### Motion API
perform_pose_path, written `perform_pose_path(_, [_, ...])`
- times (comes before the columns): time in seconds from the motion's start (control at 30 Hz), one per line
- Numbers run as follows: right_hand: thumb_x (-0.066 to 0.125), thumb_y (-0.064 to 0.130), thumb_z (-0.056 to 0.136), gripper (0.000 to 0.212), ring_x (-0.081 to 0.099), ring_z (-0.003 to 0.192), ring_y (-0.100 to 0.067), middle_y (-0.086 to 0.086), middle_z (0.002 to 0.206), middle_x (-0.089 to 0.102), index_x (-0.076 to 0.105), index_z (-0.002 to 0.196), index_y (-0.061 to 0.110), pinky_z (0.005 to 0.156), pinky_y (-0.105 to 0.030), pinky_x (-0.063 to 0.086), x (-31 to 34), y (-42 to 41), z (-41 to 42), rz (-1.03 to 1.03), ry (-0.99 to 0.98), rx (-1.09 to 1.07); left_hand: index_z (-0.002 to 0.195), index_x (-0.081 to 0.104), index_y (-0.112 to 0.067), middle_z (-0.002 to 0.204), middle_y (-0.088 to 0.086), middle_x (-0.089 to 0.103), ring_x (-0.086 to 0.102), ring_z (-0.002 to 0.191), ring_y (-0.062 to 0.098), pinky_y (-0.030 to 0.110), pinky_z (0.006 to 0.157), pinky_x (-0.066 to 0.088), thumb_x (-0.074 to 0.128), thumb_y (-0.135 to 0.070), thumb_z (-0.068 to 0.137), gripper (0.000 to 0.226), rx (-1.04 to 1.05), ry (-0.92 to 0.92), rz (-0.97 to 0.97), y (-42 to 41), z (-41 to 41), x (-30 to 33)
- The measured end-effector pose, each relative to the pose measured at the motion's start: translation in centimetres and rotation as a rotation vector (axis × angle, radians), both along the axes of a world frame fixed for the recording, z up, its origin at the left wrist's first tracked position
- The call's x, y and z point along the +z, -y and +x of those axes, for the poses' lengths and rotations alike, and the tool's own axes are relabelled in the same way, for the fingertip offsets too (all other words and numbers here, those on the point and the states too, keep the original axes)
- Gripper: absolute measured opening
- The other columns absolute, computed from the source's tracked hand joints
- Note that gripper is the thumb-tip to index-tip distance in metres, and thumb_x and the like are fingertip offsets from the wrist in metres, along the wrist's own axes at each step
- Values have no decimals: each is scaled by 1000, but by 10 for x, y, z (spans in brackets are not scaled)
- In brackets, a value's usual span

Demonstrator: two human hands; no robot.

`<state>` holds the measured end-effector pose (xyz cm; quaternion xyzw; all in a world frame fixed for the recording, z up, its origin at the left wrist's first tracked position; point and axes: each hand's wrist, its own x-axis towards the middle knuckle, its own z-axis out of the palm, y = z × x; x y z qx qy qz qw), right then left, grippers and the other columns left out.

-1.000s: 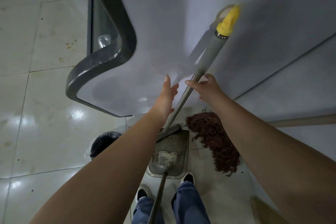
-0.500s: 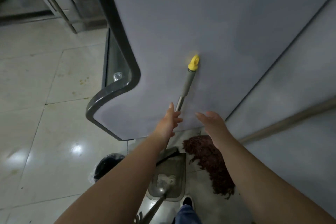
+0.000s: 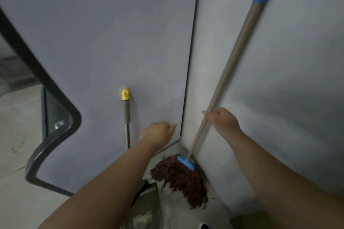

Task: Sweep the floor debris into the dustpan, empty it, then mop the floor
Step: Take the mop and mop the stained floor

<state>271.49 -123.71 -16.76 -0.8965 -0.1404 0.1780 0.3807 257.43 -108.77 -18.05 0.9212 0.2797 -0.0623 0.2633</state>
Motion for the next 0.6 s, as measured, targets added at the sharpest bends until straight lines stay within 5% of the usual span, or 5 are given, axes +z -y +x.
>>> perform_pose_path(0.1, [53,49,89,50,55,109,-29,-9,110,62,56,115,6,79,-28,38,8,15,33,-144,133,37,82,53,-12,100,13,64,56,90,27,31,71,38,27,-45,99,46,-135,-63,184,9,36,6])
perform_pose_path(0.33, [53,54,88,67,52,118,-29,-15,129,55,46,132,4,82,-29,41,0,6,106,-261,186,125,96,59,-12,97,8,65,59,90,26,32,71,36,24,-48,99,50,-315,-171,437,18,128,10])
perform_pose_path(0.47, [62,51,83,68,55,114,-27,-11,127,56,45,132,6,78,-26,39,-3,-17,130,-116,122,140,104,59,-12,103,9,65,58,95,26,31,72,35,28,-49,98,49,-301,-170,417,23,161,4])
perform_pose_path(0.6, [66,40,84,58,57,113,-26,-8,122,61,50,128,6,92,-32,46,3,-40,153,222,-100,81,109,60,-13,104,8,65,58,97,25,29,71,35,29,-52,97,51,-239,-186,349,24,162,-3])
